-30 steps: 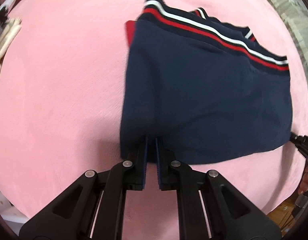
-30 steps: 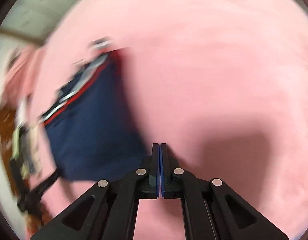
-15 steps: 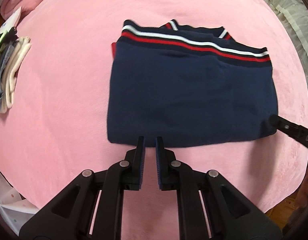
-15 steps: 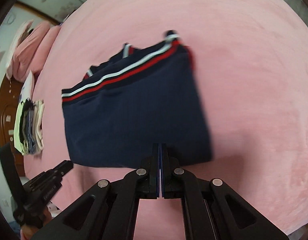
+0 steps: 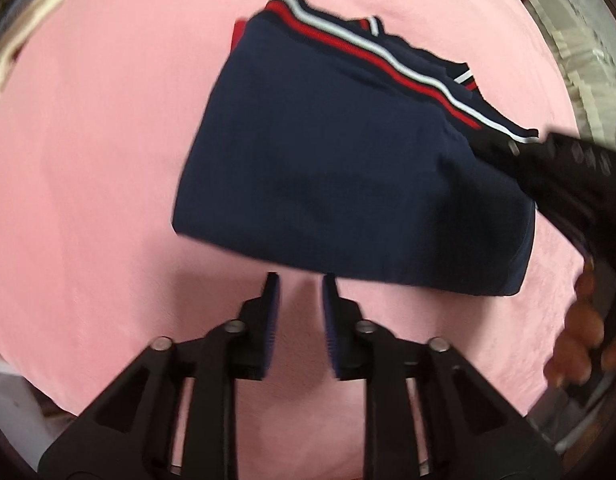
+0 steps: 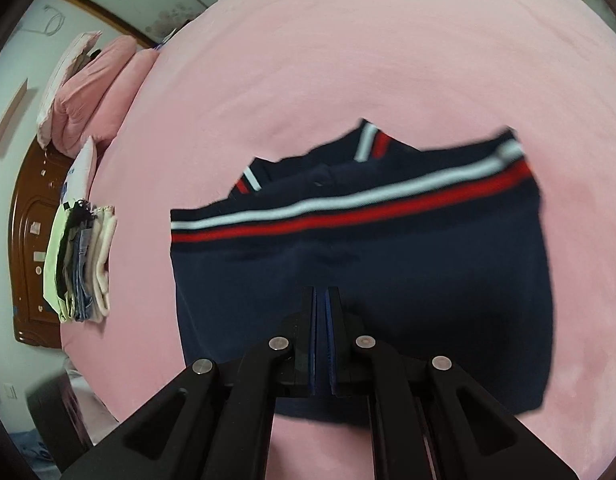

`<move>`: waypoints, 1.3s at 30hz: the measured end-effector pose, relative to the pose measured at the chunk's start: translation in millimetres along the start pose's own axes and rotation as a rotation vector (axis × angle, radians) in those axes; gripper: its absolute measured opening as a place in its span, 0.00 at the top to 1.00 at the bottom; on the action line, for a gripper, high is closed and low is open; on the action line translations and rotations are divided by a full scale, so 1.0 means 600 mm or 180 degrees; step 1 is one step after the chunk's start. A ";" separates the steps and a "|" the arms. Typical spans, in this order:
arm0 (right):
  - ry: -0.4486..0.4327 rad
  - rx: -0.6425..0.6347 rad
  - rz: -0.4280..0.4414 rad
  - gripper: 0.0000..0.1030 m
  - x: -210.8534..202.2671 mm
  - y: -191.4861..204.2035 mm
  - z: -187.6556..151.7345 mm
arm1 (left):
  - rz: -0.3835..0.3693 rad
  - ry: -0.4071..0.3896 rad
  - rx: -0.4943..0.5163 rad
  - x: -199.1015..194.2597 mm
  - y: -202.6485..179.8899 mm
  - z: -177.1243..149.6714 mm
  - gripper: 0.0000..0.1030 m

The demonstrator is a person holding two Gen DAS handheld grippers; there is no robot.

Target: Fold large clothes

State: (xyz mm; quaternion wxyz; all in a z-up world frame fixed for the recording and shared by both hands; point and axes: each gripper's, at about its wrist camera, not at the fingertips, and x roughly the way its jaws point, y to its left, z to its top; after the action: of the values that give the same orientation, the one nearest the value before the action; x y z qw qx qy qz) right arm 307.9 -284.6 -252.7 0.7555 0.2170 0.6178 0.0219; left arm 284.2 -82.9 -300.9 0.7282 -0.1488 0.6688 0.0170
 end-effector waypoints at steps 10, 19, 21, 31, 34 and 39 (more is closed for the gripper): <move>0.0368 -0.0037 -0.0291 0.95 0.144 0.026 0.046 | -0.0922 -0.0115 -0.1285 0.035 0.080 -0.024 0.61; 0.0659 -0.0096 -0.0481 0.96 0.146 0.026 0.062 | -0.1303 -0.0362 -0.1894 0.074 0.121 -0.014 0.48; 0.0658 -0.0023 -0.0399 0.96 0.145 0.017 0.062 | -0.1336 -0.0459 -0.1898 0.079 0.122 0.001 0.45; 0.0726 0.0424 -0.0132 0.96 0.156 -0.009 0.086 | -0.1237 -0.0825 -0.1792 0.064 0.117 0.048 0.43; 0.0645 0.0364 -0.0177 0.96 0.154 0.001 0.083 | -0.1000 -0.1068 -0.1700 0.028 0.109 0.044 0.63; 0.0526 0.0514 -0.0117 0.95 0.147 -0.012 0.051 | -0.0747 -0.1459 -0.1044 -0.060 0.068 0.035 0.84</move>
State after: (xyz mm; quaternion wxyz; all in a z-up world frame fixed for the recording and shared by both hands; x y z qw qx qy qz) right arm 356.0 -273.7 -332.2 0.6824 0.2633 0.6815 -0.0240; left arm 291.4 -32.7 -272.2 0.8234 -0.3329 0.4536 0.0737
